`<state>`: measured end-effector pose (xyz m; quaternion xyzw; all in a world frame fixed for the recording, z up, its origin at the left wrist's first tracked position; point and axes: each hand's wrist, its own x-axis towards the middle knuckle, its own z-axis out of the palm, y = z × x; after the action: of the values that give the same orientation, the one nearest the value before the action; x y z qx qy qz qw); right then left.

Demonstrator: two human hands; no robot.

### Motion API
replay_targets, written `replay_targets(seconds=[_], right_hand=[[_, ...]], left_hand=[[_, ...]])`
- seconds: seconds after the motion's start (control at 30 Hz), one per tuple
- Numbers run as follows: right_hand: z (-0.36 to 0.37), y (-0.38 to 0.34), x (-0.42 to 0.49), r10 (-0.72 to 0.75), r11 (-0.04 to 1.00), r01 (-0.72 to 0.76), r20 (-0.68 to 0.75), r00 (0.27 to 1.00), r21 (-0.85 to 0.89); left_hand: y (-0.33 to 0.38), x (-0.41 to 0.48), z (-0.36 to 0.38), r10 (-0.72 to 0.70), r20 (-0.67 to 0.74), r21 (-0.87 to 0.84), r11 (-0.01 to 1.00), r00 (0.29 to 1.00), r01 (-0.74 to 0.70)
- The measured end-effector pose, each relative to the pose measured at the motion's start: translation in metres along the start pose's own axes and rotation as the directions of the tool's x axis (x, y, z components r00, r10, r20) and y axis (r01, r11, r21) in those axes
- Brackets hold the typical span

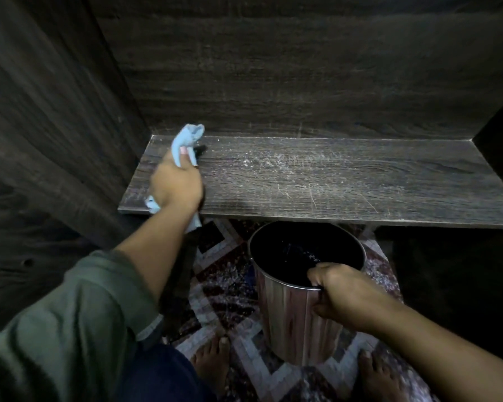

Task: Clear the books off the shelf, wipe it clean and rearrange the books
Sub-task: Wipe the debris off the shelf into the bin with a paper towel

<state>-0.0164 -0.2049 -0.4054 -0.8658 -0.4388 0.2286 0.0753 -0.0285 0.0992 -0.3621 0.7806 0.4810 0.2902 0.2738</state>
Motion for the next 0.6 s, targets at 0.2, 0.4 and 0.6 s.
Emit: replay_targets(seconds=[0.2,0.4,0.6], right_hand=[[-0.002,-0.003,0.000,0.014,1.000,-0.015,-0.033,0.999,-0.010],[-0.004,0.001,-0.002,0.029,1.000,-0.029,-0.042,0.999,-0.009],[-0.003,0.001,-0.001,0.028,0.999,-0.029,-0.039,0.999,-0.016]], left_hand=[[-0.004,0.019,-0.013,0.275,-0.206,0.080,0.961,0.939,-0.264],[-0.053,0.037,-0.005,0.254,0.098,0.383,0.883,0.962,-0.272],[0.001,0.014,0.015,0.144,-0.015,0.050,0.988,0.989,-0.143]])
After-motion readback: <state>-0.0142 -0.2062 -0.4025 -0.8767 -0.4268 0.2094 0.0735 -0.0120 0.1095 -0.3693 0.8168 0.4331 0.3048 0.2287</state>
